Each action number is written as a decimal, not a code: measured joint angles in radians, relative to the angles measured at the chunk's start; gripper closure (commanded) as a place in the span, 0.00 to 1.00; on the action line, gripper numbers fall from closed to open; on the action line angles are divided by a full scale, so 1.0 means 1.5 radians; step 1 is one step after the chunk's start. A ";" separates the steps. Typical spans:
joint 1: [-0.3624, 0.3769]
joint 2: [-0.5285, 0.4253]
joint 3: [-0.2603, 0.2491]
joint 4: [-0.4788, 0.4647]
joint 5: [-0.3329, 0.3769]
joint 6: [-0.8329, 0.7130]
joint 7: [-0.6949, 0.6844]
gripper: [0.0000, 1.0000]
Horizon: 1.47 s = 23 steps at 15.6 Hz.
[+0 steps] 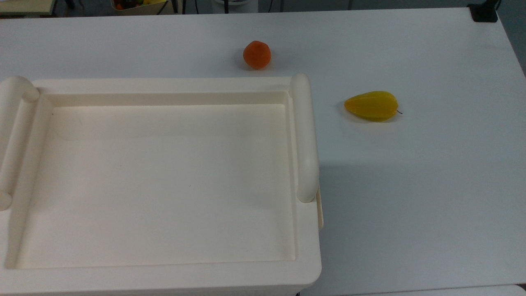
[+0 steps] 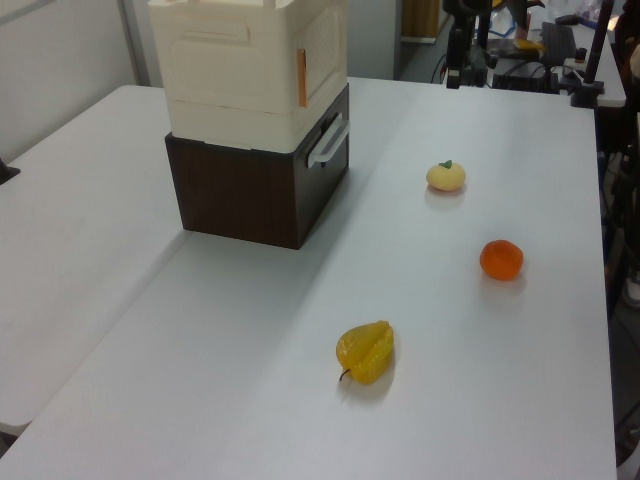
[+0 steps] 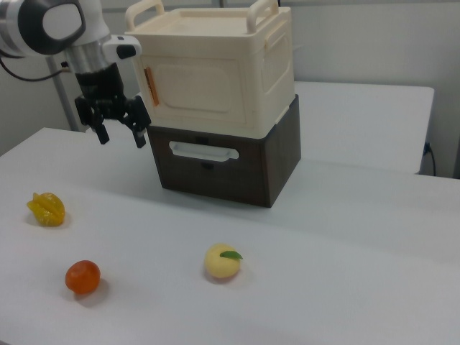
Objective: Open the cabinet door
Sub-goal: 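Move the gripper toward the cream cabinet's orange door handle, then lower the open gripper around the orange handle on the cabinet door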
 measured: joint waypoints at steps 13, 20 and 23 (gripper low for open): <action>0.062 0.118 0.012 0.115 0.002 0.251 0.166 0.00; 0.063 0.187 0.012 0.160 -0.025 0.351 0.184 0.09; 0.072 0.210 0.013 0.164 -0.055 0.385 0.186 0.21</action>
